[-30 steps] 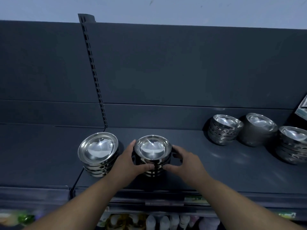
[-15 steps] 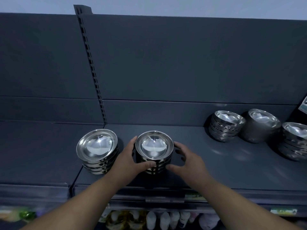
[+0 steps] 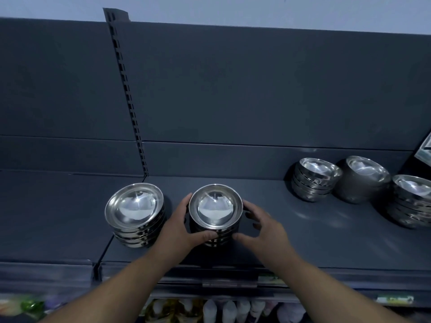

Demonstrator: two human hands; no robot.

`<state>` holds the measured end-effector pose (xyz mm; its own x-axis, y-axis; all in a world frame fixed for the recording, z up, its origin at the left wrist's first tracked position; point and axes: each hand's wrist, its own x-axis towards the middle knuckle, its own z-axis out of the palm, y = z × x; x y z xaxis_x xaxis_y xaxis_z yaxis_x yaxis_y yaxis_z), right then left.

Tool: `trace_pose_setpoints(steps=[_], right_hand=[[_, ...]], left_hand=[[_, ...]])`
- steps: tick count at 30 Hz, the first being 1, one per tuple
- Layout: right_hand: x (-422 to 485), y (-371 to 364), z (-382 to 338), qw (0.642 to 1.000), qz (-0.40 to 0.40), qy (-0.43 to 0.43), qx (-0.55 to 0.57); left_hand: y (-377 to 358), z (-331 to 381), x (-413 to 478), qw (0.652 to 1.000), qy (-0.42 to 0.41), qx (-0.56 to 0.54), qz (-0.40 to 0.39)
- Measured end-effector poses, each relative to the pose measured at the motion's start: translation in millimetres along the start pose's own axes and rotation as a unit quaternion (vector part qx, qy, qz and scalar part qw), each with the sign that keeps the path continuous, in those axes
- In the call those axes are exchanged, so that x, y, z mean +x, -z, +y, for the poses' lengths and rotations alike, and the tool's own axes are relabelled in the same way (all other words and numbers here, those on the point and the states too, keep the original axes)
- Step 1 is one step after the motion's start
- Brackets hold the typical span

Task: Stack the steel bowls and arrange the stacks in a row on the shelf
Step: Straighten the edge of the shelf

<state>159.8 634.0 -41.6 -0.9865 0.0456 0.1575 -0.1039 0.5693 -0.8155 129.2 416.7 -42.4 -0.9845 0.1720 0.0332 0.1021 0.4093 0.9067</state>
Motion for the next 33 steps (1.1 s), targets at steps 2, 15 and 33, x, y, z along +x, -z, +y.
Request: trace_pose_setpoints(steps=[2,15,33], right_hand=[[-1.1,0.2,1.0,1.0,-0.01,-0.004,-0.001],[-6.8,-14.0,5.6,0.999,-0.03,-0.033,-0.03],[-4.2,-23.6,1.7,0.994,-0.062,-0.064,-0.066]], left_hand=[[0.6,0.6,-0.9,1.0,0.001,0.005,-0.001],[-9.9,-9.3,-15.2,0.999,-0.012,-0.024,0.02],[2.1,-4.0,-2.8,0.999,-0.004,-0.035,-0.032]])
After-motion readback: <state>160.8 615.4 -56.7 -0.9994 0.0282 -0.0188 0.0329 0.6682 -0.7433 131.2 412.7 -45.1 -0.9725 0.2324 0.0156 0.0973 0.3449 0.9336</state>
